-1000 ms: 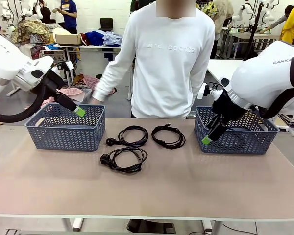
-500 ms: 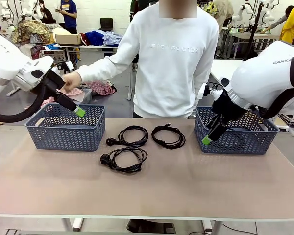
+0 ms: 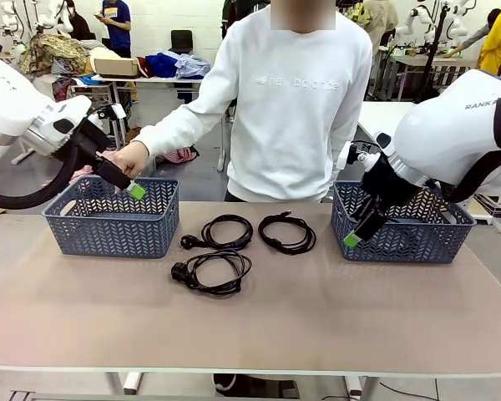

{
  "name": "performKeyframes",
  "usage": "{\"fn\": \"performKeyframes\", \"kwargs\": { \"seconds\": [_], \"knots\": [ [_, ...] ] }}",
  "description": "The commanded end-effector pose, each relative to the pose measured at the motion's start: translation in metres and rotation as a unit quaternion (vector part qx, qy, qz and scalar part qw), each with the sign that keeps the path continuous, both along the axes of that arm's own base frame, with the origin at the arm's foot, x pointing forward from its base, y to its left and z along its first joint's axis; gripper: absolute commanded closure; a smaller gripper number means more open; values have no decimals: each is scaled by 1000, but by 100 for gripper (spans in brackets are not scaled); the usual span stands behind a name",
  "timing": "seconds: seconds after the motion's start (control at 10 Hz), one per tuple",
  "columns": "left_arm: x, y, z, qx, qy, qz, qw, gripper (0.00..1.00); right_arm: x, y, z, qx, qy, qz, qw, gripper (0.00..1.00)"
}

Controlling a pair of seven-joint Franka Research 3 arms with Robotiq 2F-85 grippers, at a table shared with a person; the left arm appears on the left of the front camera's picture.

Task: Organize the cables according to human instructions.
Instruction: Pick up a bundle of cables and place it in the basket indicated by the human.

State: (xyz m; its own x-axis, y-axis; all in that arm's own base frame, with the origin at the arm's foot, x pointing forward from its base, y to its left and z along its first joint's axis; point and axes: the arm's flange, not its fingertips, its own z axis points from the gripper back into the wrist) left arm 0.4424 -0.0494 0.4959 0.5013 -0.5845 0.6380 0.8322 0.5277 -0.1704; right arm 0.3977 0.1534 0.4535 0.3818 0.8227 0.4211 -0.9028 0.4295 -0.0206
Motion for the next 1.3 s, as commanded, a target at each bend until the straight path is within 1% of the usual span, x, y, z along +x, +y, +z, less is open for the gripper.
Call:
{"fn": "performKeyframes", "kwargs": {
  "seconds": [0.0,0.2,0.3,0.5,0.8,1.0,1.2],
  "knots": [
    [-1,0,0,-13,-4,-7,1000,0,1,-2,1,1,0,-4,1000,0],
    [0,0,0,0,0,0,1000,0,1,-2,1,1,0,-4,1000,0],
    [5,-9,2,25,-1,-32,999,0,1,-2,1,1,0,-4,1000,0],
    [13,-40,2,70,-1,-101,992,0,1,-2,1,1,0,-4,1000,0],
    [20,-98,-11,127,-8,-196,972,0,1,-2,1,1,0,-4,1000,0],
    [17,-135,-27,172,-35,-258,950,0,1,-2,1,1,0,-4,1000,0],
    [11,-159,-41,208,-49,-297,931,0,1,-2,1,1,0,-4,1000,0]
  ]
}}
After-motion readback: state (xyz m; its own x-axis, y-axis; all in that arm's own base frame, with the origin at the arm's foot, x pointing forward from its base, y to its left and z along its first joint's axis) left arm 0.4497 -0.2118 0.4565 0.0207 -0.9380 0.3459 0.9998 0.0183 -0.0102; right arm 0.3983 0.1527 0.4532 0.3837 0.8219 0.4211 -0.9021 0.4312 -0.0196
